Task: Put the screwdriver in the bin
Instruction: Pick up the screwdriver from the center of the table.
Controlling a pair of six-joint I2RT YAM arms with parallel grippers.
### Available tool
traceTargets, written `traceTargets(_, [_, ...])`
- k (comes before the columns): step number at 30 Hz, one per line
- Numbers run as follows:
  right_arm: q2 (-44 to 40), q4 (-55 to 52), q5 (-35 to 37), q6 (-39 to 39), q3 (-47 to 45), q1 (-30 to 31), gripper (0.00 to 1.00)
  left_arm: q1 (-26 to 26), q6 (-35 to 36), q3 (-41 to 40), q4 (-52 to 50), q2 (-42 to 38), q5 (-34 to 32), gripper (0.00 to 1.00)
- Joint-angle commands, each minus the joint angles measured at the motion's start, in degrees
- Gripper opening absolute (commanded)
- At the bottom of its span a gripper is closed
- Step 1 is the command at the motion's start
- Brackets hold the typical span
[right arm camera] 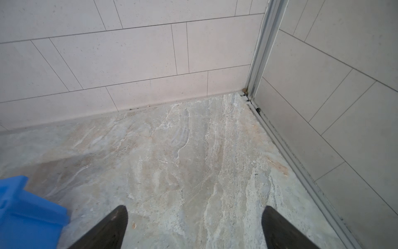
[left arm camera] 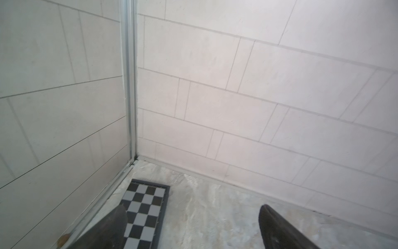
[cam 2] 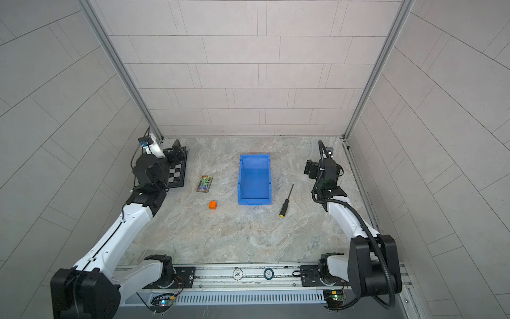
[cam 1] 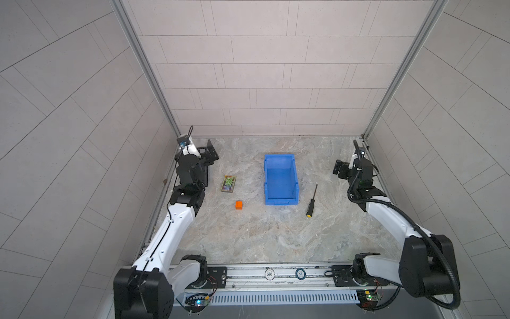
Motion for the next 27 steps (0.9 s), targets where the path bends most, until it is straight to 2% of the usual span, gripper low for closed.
traceTargets(1, [-0.54, -23.24, -4.06, 7.65, 4.92, 0.04, 0.99, 0.27, -2.62, 7.75, -12.64, 3.43, 7.97, 0.99])
traceTargets(4, [-1.45, -30.86, -2.93, 12.54, 7.02, 2.29, 0.99, 0.27, -1.78, 12.4, -17.54, 7.68, 13.44, 1.0])
traceTargets(8, [-2.38, -33.39, 4.7, 14.77, 5.92, 11.24, 0.99, 0.06, -2.45, 9.43, -14.85, 9.2, 19.87, 1.0])
traceTargets(10, [-1.7, -34.36, 6.7, 18.78, 5.56, 14.86, 0.99, -0.59, -2.14, 9.21, -15.38, 9.15, 18.42, 0.99])
traceTargets(16, [0.23, -33.25, 3.11, 25.22, 0.91, 19.99, 0.99, -0.7, -0.7, 8.86, -16.94, 8.74, 17.22, 0.99])
traceTargets(22, [3.17, -29.34, 2.39, 31.47, -2.7, 25.79, 0.99, -0.72, 0.25, 8.88, -17.73, 8.39, 15.28, 0.99])
traceTargets(27, [7.05, -30.08, 2.31, 34.32, -2.35, 28.33, 0.92, -0.7, 0.95, 8.78, -18.06, 8.12, 14.29, 1.0])
